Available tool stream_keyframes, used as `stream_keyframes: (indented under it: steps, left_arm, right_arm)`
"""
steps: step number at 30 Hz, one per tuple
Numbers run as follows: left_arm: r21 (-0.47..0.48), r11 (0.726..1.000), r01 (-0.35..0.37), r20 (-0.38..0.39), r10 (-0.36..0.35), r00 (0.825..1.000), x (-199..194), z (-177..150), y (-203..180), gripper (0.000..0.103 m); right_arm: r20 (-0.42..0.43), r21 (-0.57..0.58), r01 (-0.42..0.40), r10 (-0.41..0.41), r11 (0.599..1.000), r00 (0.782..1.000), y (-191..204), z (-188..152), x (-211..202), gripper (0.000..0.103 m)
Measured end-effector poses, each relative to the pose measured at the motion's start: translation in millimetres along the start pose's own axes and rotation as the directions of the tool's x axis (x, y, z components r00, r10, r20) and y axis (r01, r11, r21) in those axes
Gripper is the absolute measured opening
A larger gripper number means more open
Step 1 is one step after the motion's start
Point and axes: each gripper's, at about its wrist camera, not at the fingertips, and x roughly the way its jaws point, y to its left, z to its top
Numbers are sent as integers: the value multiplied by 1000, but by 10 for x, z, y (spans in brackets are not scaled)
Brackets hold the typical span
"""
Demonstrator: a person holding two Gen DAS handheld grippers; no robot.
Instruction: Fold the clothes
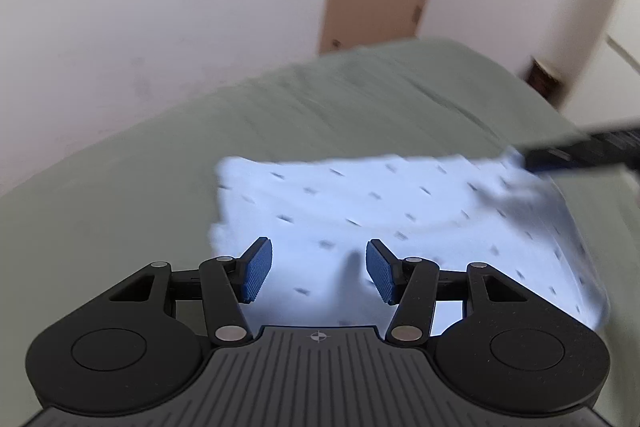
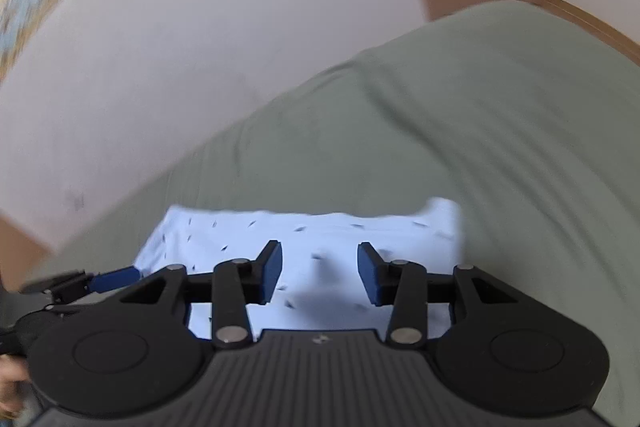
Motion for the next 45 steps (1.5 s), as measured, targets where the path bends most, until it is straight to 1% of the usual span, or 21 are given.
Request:
stream_keyframes:
  steps: [2, 5, 8, 10, 11, 12, 13, 16, 22, 24, 25, 26, 27, 30, 33, 36, 39, 40, 42, 44, 45]
  left_arm:
    - [13, 1000, 27, -4, -27, 1000, 38, -49, -80, 51]
    - [21, 998, 52, -29, -51, 998, 144, -100, -120, 51]
    - [36, 998, 53, -38, -52, 998, 227, -146, -145, 51]
    - [27, 998, 60, -36, -59, 998, 239, -160, -129, 51]
    - [24, 998, 63, -35, -62, 997, 239, -162, -121, 51]
    - [23, 998, 66, -34, -65, 997, 236, -167, -117, 51]
    - [25, 997, 67, -32, -66, 997, 230, -178, -118, 51]
    - [45, 997, 65, -25, -64, 998, 183, -198, -119, 51]
    - [25, 998, 60, -28, -60, 998, 72, -245, -65, 51]
    - [22, 998, 55, -34, -54, 998, 51, -234, -44, 51]
    - [12, 999, 47, -36, -47, 998, 24, -229, -22, 51]
    - [-3, 999, 38, -35, -38, 999, 2, -227, 11, 51]
    - [-16, 999, 30, -33, -31, 999, -7, -225, 43, 51]
    - [-30, 999, 11, -27, -12, 1000, -35, -219, 147, 51]
    - [-26, 1000, 2, -19, -3, 1000, -17, -174, 187, 51]
    - [-20, 999, 31, 9, -31, 999, 3, -71, 111, 51]
    - [23, 998, 56, -4, -56, 998, 138, 38, -57, 51]
    - [41, 998, 51, -14, -51, 999, 213, 69, -98, 51]
    - [72, 997, 28, -38, -26, 999, 389, 133, -160, 51]
    - [53, 998, -15, -31, 17, 999, 534, 186, -74, 53]
    - [41, 999, -21, -25, 22, 999, 564, 209, -26, 53]
  right_arm:
    - [-35, -70, -3, 1, 998, 999, 183, 73, 261, 45]
    - [-76, -192, -12, -3, 981, 997, 383, 94, 427, 45]
    - [-136, -340, -5, -44, 941, 990, 562, 78, 588, 45]
    - [-162, -398, 20, -91, 917, 983, 611, 81, 739, 44]
    - [-163, -413, 34, -111, 910, 980, 626, 94, 794, 32]
    - [-146, -405, 55, -124, 912, 982, 625, 127, 816, 20]
    - [-133, -393, 69, -131, 917, 982, 614, 160, 828, 5]
    - [-121, -332, 76, -123, 940, 985, 528, 242, 834, 5]
    - [-44, -286, 112, -130, 952, 991, 508, 215, 830, 5]
    - [-23, -249, 104, -113, 963, 993, 444, 231, 726, 10]
    - [-13, -229, 98, -103, 969, 995, 430, 252, 685, 17]
    - [-1, -211, 93, -95, 973, 995, 422, 259, 659, 27]
    - [16, -187, 85, -83, 979, 996, 387, 262, 583, 30]
    - [41, -146, 77, -72, 986, 997, 286, 248, 418, 30]
    - [19, -135, 83, -81, 987, 997, 113, 199, 287, 30]
    - [-35, -110, 60, -64, 992, 997, -11, 111, 355, 25]
    - [-49, -101, 65, -70, 993, 996, -66, 26, 477, 24]
    - [-36, -100, 78, -82, 992, 996, -88, 21, 507, 20]
    - [-8, -87, 101, -102, 991, 995, -144, 22, 563, 19]
    - [20, -39, 115, -115, 993, 993, -240, 74, 587, 18]
    - [32, -33, 145, -144, 989, 989, -277, 97, 583, 18]
